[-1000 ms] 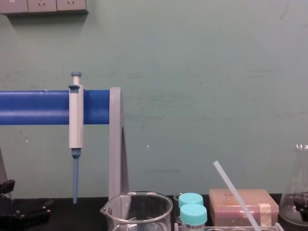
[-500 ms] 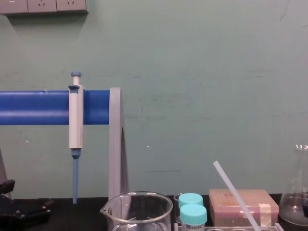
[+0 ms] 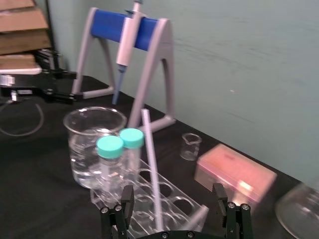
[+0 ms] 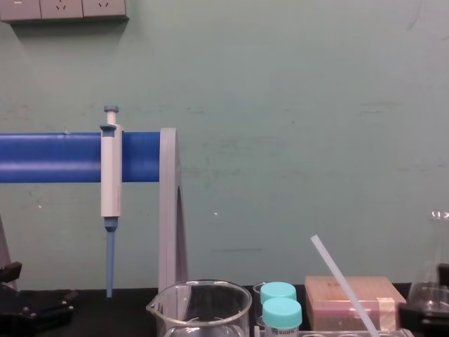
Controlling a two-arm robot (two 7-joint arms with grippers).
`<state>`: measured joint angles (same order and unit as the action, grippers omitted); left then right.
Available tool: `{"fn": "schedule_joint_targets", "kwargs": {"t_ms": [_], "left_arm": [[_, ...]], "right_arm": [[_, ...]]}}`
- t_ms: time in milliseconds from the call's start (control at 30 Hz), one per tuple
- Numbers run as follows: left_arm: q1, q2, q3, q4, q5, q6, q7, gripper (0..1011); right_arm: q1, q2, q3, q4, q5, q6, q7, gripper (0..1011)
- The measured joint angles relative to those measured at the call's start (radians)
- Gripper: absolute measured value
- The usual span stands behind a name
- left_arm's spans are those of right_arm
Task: Pick up the stirring rod with one hand, then place it down.
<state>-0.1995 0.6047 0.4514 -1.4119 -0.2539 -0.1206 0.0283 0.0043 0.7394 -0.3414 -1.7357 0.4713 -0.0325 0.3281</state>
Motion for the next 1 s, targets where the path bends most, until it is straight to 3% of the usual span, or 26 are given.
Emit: {"fn": "schedule_joint_targets", "kwargs": {"t_ms": [233, 300, 567, 833, 1000], "left_arm": [[0.000, 0.000, 0.000, 0.000, 0.000, 0.000, 0.000, 1000], [0.000, 0.000, 0.000, 0.000, 0.000, 0.000, 0.000, 1000], [0.000, 0.000, 0.000, 0.000, 0.000, 0.000, 0.000, 1000], [0.000, 0.000, 0.000, 0.000, 0.000, 0.000, 0.000, 1000], [0.000, 0.000, 0.000, 0.000, 0.000, 0.000, 0.000, 1000]], "right_arm": [[0.078, -0.056, -0.043, 0.048, -0.039, 0.011, 0.046, 1003], [0.118, -0.089, -0.062, 0.076, -0.065, 0.023, 0.052, 1003], [0.193, -0.182, -0.095, 0.141, -0.121, 0.101, 0.017, 1003], [0.221, -0.240, -0.101, 0.180, -0.151, 0.138, -0.010, 1003], [0.229, -0.257, -0.099, 0.190, -0.183, 0.143, -0.023, 1003]]}}
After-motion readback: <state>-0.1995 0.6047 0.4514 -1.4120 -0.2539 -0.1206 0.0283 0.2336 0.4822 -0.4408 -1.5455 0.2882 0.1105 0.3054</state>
